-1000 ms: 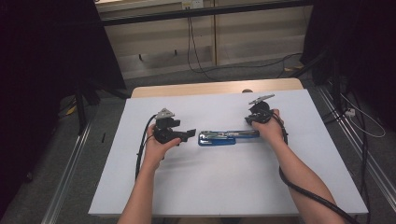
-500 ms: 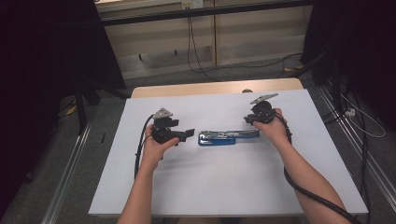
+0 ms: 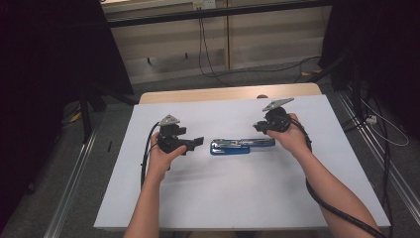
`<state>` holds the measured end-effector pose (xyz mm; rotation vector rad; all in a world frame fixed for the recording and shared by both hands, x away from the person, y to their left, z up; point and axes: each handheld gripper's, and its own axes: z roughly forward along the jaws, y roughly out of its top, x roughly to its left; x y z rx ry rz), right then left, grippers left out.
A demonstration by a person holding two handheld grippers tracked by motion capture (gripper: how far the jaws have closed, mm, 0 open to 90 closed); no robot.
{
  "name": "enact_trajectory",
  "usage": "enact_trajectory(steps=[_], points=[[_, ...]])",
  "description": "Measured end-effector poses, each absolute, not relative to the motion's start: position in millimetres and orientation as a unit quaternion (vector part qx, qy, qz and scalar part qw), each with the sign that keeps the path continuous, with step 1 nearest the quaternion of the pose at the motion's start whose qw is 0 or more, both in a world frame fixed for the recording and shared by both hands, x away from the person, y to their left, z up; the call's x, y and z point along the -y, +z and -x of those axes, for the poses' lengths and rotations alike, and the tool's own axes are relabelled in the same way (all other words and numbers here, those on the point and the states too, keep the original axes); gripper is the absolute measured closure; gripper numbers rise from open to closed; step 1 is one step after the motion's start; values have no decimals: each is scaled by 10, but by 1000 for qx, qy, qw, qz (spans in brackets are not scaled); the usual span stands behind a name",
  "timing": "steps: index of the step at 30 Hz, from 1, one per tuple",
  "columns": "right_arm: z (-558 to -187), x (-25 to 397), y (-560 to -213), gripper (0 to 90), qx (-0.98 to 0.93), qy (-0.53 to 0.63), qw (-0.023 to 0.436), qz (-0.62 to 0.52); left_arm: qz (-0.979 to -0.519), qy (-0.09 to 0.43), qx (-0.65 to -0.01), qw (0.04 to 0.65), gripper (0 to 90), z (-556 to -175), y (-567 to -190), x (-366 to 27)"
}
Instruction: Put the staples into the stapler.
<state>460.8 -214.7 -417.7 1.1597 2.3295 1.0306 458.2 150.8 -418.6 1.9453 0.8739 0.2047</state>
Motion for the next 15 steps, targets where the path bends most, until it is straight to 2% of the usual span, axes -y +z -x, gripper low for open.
enact_trajectory(steps=[15], points=[[-4522, 1981, -4086, 793, -837, 374, 159, -366, -799, 88, -360, 474, 66, -4524, -4169, -1588]])
